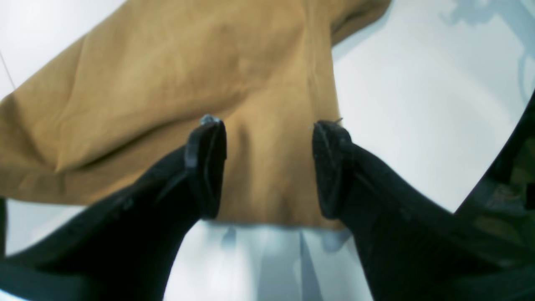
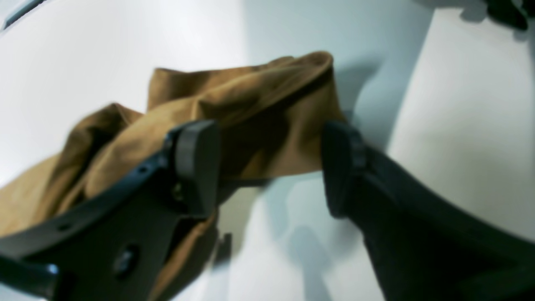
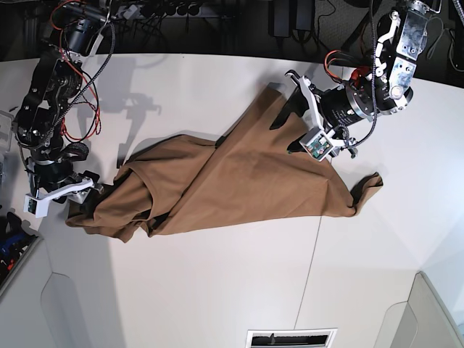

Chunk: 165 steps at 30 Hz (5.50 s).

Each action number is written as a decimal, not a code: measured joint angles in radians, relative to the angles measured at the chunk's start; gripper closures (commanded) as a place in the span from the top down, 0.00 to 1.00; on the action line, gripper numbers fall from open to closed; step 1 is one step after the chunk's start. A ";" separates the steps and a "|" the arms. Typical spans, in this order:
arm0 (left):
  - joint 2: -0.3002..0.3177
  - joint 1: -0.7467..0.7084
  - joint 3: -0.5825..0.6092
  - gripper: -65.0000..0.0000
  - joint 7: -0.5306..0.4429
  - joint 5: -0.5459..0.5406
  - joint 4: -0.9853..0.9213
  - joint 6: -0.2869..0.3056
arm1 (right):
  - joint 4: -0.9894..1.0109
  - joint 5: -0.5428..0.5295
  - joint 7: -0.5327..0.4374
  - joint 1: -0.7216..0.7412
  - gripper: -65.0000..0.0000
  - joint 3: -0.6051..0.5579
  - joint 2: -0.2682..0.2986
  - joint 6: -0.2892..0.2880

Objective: Layout the t-shirt on the table in an organized manner, then fold the t-shirt properly
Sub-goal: 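Lay the shirt flat, release, and move the left gripper to a new edge, then grasp the shirt body with the left gripper and a hem with the right, then drag the grasped shirt edges apart to spread the shirt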

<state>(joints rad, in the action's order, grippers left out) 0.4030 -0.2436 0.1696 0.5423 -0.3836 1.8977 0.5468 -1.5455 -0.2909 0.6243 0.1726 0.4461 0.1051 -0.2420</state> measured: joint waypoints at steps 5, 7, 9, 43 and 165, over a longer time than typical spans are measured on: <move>-0.021 0.003 0.002 0.55 -0.004 0.021 -0.101 0.001 | 0.056 -0.008 -0.027 0.014 0.58 0.005 -0.069 -0.024; -0.020 0.003 0.001 0.55 -0.009 0.027 -0.152 -0.001 | 0.079 -0.009 -0.026 0.025 0.58 0.004 -0.110 -0.061; -0.020 0.003 0.001 0.55 -0.037 0.023 -0.179 -0.003 | 0.084 -0.010 -0.026 0.030 0.58 -0.003 -0.148 -0.094; 0.026 0.109 0.050 0.00 -0.077 0.075 -0.236 -0.064 | 0.050 0.007 0.051 0.117 0.00 -0.032 -0.169 -0.243; 0.151 0.161 0.021 0.06 0.007 0.058 -0.262 -0.053 | -0.430 -0.126 0.058 -0.377 0.69 -0.263 -0.206 -0.177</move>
<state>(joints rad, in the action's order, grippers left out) 0.5541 -0.0822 0.1902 0.5491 -0.3256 1.6360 0.4942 -1.9755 -0.4164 0.6819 -0.2047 0.1833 -0.1005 -0.4194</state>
